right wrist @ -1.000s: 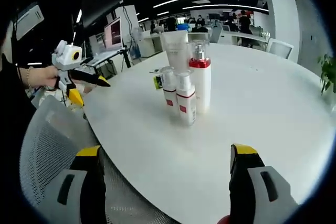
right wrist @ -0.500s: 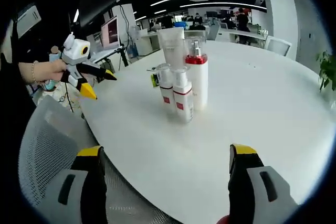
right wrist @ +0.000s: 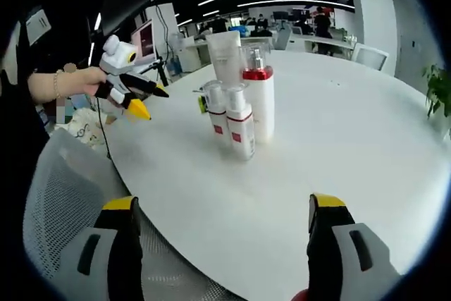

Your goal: Arrange the skincare products in the storage area until every visible bottle or jar stands upright without overlapping.

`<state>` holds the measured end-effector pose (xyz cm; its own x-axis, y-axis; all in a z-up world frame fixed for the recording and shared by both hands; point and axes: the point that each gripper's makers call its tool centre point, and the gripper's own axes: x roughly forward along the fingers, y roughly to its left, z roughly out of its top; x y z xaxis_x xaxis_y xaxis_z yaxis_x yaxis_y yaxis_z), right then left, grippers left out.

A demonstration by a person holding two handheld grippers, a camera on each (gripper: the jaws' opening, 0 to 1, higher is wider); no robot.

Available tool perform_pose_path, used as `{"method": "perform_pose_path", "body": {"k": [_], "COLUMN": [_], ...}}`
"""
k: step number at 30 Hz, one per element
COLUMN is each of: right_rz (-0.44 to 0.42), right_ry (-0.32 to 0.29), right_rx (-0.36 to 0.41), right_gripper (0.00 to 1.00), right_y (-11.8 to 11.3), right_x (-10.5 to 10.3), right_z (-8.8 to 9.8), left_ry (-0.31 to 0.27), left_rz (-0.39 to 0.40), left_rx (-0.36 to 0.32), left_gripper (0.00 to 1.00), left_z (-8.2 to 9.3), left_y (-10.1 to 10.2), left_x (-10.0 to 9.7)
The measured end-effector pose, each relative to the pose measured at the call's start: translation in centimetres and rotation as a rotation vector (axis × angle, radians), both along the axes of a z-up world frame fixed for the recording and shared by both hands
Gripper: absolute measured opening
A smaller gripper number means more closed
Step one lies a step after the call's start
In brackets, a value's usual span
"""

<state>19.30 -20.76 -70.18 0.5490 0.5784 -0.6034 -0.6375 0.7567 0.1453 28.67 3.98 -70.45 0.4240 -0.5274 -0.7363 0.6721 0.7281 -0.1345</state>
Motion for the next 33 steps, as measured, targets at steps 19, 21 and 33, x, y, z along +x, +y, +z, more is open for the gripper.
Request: {"method": "perform_pose_path", "body": {"k": [19, 21, 33], "right_rz": [-0.052, -0.055, -0.075], "right_ry": [0.02, 0.022, 0.038], "right_rx": [-0.003, -0.004, 0.005], "right_gripper": [0.98, 0.98, 0.99], "right_y": [-1.0, -1.0, -1.3], "right_x": [0.4, 0.4, 0.4], "right_z": [-0.6, -0.6, -0.8], "left_ry": [0.004, 0.005, 0.019], "left_rz": [-0.01, -0.01, -0.009], "left_rx": [0.049, 0.053, 0.08], "left_gripper": [0.77, 0.77, 0.76], "left_z": [-1.3, -1.5, -3.1], "left_y": [-0.2, -0.3, -0.1], "left_x": [6.9, 7.8, 12.0]}}
